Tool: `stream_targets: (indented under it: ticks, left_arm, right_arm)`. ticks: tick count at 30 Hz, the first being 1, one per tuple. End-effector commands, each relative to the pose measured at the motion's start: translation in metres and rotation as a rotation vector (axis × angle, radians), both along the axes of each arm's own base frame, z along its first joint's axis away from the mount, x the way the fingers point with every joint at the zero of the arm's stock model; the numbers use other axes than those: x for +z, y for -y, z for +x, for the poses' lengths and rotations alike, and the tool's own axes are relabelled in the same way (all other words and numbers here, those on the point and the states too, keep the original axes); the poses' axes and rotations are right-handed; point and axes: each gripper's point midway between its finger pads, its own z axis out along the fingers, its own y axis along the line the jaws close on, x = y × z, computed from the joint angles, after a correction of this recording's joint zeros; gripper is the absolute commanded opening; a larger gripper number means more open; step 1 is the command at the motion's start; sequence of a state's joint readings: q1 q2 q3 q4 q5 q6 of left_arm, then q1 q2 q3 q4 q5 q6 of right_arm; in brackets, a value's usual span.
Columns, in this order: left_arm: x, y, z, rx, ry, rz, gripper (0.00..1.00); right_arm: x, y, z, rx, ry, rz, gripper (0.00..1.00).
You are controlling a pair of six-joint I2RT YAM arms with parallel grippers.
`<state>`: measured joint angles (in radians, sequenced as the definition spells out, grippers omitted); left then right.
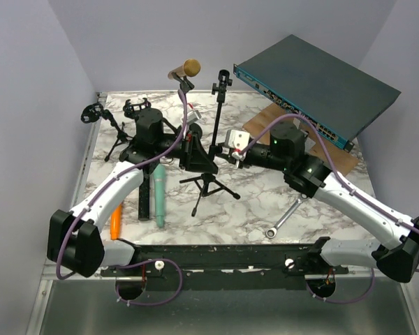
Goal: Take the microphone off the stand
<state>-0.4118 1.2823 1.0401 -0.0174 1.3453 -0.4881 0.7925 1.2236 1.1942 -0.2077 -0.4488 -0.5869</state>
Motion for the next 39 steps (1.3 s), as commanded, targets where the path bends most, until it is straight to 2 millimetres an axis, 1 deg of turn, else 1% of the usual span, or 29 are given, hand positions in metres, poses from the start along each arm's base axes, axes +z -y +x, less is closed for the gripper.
stream_targets:
  ticks: [1, 3, 6, 7, 9, 10, 11, 15, 19, 21, 24, 26, 28, 30, 33, 36, 39]
  left_arm:
    - [0.043, 0.006, -0.009, -0.094, 0.046, -0.122, 0.00]
    - [0.042, 0.006, -0.005, -0.086, 0.043, -0.123, 0.00]
    - [0.038, 0.004, 0.003, -0.059, 0.050, -0.116, 0.00]
    - [0.036, 0.003, 0.006, -0.049, 0.054, -0.111, 0.00]
    - [0.030, 0.002, 0.010, -0.027, 0.055, -0.089, 0.00]
    - [0.026, 0.001, 0.012, -0.015, 0.082, -0.081, 0.00]
    - [0.022, 0.000, 0.013, 0.000, 0.103, -0.065, 0.00]
    - [0.006, -0.003, 0.018, 0.054, 0.168, 0.005, 0.00]
    - [-0.009, -0.008, 0.027, 0.128, 0.231, 0.084, 0.00]
    - [-0.015, -0.011, 0.032, 0.161, 0.263, 0.122, 0.00]
    - [-0.024, -0.015, 0.037, 0.196, 0.311, 0.168, 0.00]
    - [-0.028, -0.018, 0.040, 0.218, 0.331, 0.194, 0.00]
    - [-0.032, -0.020, 0.041, 0.233, 0.345, 0.216, 0.00]
    - [-0.036, -0.020, 0.042, 0.240, 0.363, 0.238, 0.00]
    - [-0.040, -0.018, 0.040, 0.236, 0.376, 0.251, 0.00]
    - [-0.042, -0.016, 0.038, 0.231, 0.395, 0.261, 0.00]
    - [-0.039, -0.015, 0.039, 0.237, 0.406, 0.254, 0.00]
  right_arm:
    - [0.008, 0.020, 0.054, -0.327, 0.220, 0.037, 0.18]
    - [0.008, 0.023, 0.050, -0.341, 0.236, 0.047, 0.35]
    - [0.006, 0.021, 0.038, -0.301, 0.192, 0.054, 0.60]
    - [0.008, 0.021, 0.034, -0.290, 0.174, 0.060, 0.67]
    - [0.016, 0.021, 0.027, -0.271, 0.137, 0.083, 0.73]
    - [0.026, 0.021, 0.023, -0.265, 0.128, 0.115, 0.74]
    - [0.027, 0.023, 0.019, -0.263, 0.101, 0.112, 0.74]
    - [0.060, 0.034, 0.009, -0.267, 0.032, 0.202, 0.75]
    - [0.094, 0.043, 0.000, -0.255, -0.042, 0.300, 0.75]
    - [0.112, 0.049, 0.001, -0.271, -0.079, 0.354, 0.76]
    - [0.137, 0.055, 0.009, -0.318, -0.118, 0.422, 0.77]
    - [0.147, 0.054, 0.015, -0.338, -0.139, 0.447, 0.78]
    - [0.150, 0.048, 0.021, -0.342, -0.161, 0.454, 0.78]
    - [0.150, 0.042, 0.032, -0.359, -0.175, 0.453, 0.77]
    - [0.144, 0.029, 0.046, -0.364, -0.189, 0.432, 0.76]
    - [0.131, 0.015, 0.058, -0.360, -0.206, 0.399, 0.71]
    - [0.108, 0.005, 0.066, -0.357, -0.231, 0.350, 0.61]
